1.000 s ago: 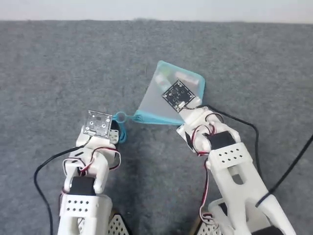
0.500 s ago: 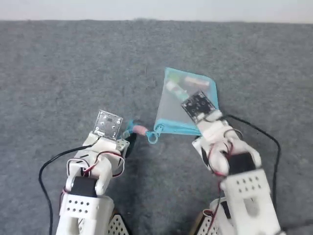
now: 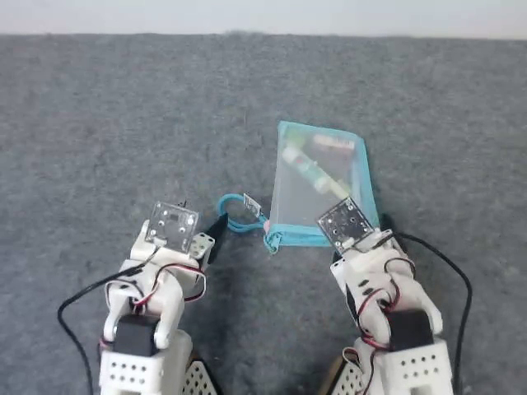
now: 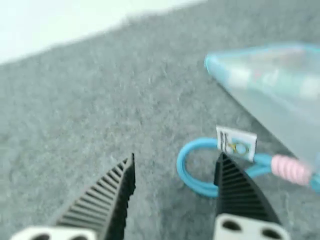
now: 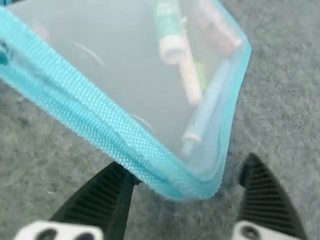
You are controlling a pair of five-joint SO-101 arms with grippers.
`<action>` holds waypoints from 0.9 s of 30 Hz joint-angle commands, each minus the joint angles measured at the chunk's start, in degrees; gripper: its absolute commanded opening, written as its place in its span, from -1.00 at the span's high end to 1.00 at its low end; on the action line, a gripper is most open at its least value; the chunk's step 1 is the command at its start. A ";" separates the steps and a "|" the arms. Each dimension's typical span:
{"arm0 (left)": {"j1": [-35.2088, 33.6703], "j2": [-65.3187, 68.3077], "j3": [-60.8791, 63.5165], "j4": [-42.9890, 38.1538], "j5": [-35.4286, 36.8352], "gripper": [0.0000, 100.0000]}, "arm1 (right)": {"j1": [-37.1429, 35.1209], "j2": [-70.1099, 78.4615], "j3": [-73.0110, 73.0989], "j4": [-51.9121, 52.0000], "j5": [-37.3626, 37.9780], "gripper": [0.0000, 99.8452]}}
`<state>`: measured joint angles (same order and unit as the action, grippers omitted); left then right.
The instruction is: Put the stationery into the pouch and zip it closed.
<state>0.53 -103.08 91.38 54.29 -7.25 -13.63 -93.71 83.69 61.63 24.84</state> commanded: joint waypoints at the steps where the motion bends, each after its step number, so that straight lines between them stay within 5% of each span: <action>1: 0.00 -0.26 -0.57 -1.49 -0.62 0.51 | 0.22 -3.91 0.53 0.40 -2.02 0.36; 13: 0.00 -0.09 5.23 -7.21 -0.53 0.51 | 11.74 -4.62 7.74 3.47 -1.67 0.36; 27: -0.62 -0.18 5.23 15.12 -0.97 0.51 | 16.13 -3.82 13.19 4.97 -2.11 0.39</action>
<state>0.44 -102.99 97.10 64.48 -7.25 1.85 -97.14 95.74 65.05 23.69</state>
